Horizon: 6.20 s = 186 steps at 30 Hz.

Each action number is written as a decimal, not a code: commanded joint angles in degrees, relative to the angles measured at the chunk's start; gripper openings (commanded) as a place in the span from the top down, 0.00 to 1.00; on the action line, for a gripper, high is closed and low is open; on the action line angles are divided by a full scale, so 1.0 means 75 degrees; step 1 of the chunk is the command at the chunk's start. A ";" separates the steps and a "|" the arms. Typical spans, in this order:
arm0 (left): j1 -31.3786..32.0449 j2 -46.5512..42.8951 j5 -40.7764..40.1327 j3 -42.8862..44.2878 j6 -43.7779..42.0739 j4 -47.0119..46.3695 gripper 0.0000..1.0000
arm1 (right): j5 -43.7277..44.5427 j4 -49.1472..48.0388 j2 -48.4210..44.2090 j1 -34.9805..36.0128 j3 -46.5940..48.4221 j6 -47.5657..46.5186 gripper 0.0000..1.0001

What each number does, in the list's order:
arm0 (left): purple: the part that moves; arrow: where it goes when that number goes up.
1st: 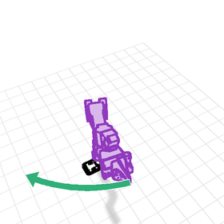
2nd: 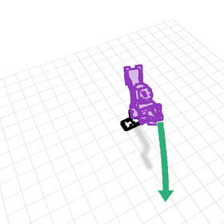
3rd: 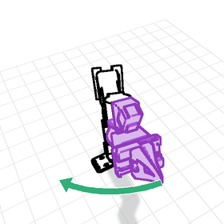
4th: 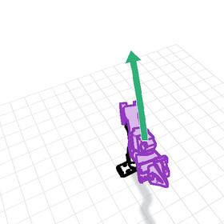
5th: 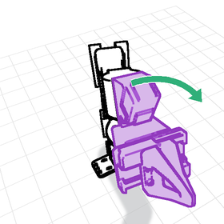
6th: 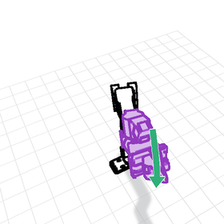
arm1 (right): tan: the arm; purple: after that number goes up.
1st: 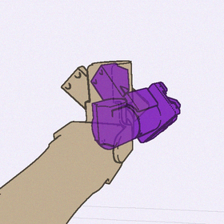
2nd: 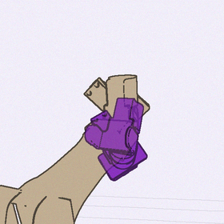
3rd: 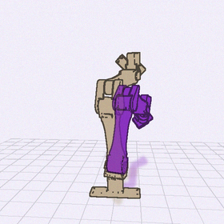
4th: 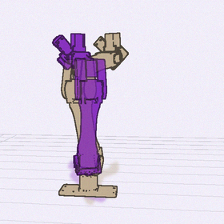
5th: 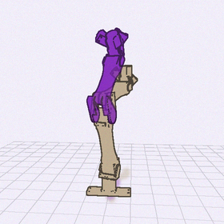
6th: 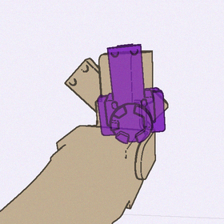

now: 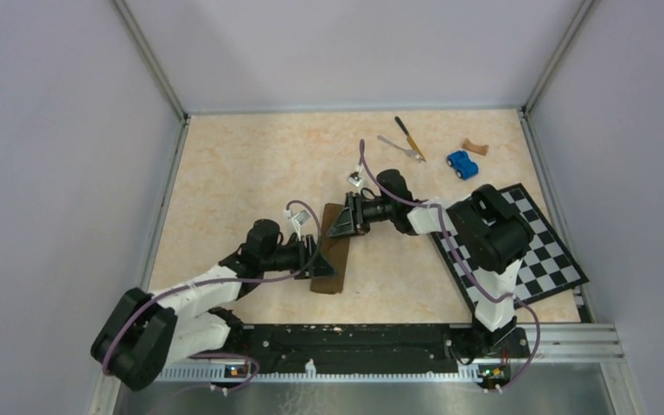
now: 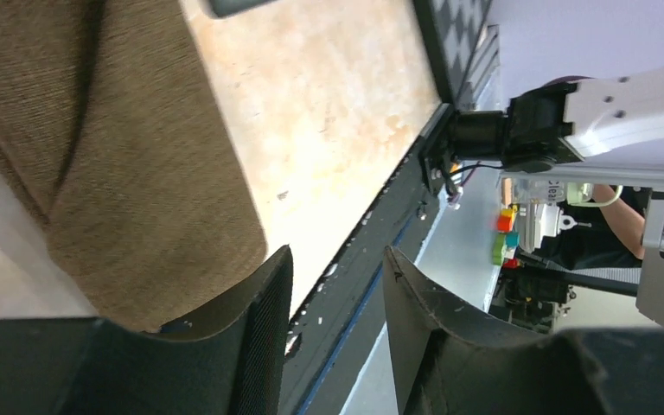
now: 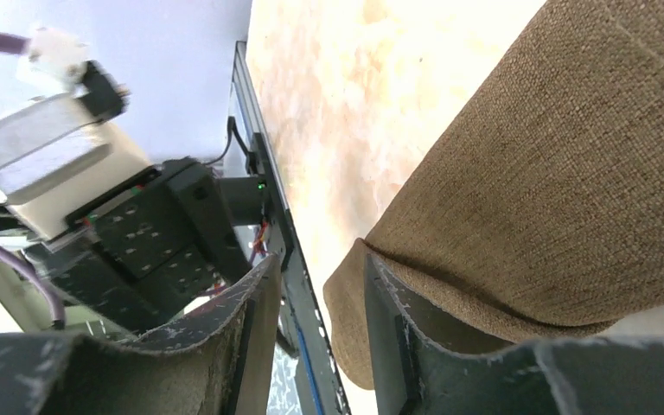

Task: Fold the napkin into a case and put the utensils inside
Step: Smooth out the smaller rectangle-folded napkin at the center of the board, then pick up the fork from the corner of the board, then pass from the right arm to the left

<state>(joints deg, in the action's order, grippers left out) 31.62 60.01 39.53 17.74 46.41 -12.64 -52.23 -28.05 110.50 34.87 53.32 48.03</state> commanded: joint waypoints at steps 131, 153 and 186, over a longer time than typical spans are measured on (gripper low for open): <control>-0.0053 -0.1218 -0.2506 0.1788 -0.1459 0.2140 0.14 | 0.5585 0.9370 0.3231 -0.2710 0.8514 -0.8202 0.73; -0.0280 -0.0804 -0.1043 0.2967 -0.3731 0.2396 0.18 | -0.1069 0.4312 -0.1068 -0.1503 0.1316 -0.2762 1.00; 0.1889 0.0182 0.0331 0.4234 -1.0058 0.6198 0.55 | -0.1980 0.6608 -0.2843 0.1113 0.0752 -0.5085 1.00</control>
<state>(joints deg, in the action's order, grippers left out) 45.21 61.06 39.72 49.08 -28.71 34.33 -64.82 21.12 91.88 41.89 56.03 12.05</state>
